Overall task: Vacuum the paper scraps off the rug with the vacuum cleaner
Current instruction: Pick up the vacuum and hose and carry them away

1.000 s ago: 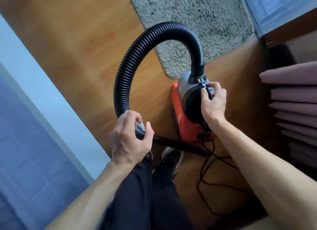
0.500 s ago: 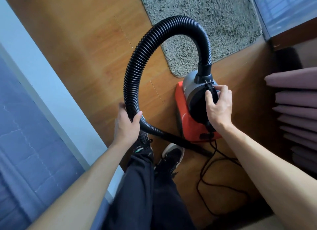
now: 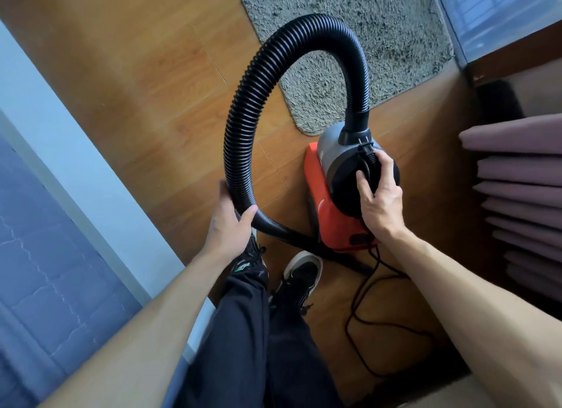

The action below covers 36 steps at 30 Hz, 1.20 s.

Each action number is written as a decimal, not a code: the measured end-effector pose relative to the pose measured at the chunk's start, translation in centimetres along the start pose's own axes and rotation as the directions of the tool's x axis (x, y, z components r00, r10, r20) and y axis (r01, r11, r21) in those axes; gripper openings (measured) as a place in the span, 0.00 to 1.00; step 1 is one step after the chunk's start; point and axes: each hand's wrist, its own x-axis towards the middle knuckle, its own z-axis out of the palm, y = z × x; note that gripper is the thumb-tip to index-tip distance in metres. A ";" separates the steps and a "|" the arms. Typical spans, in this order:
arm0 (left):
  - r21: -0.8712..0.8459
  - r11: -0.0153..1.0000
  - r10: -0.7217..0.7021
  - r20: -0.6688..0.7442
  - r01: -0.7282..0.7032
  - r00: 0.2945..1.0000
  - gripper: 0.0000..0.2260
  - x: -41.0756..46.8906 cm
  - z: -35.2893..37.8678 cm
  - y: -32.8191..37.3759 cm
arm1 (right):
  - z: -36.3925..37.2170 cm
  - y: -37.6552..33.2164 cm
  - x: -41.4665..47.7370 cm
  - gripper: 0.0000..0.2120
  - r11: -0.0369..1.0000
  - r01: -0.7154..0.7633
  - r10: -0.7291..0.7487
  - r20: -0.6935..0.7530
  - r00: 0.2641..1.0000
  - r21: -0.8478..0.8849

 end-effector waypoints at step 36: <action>-0.178 0.837 0.293 -0.653 -0.518 0.698 0.11 -15.0 -46.7 48.4 | -30.5 -66.5 -8.5 0.14 0.834 0.551 -0.509 -0.428 0.747 -0.030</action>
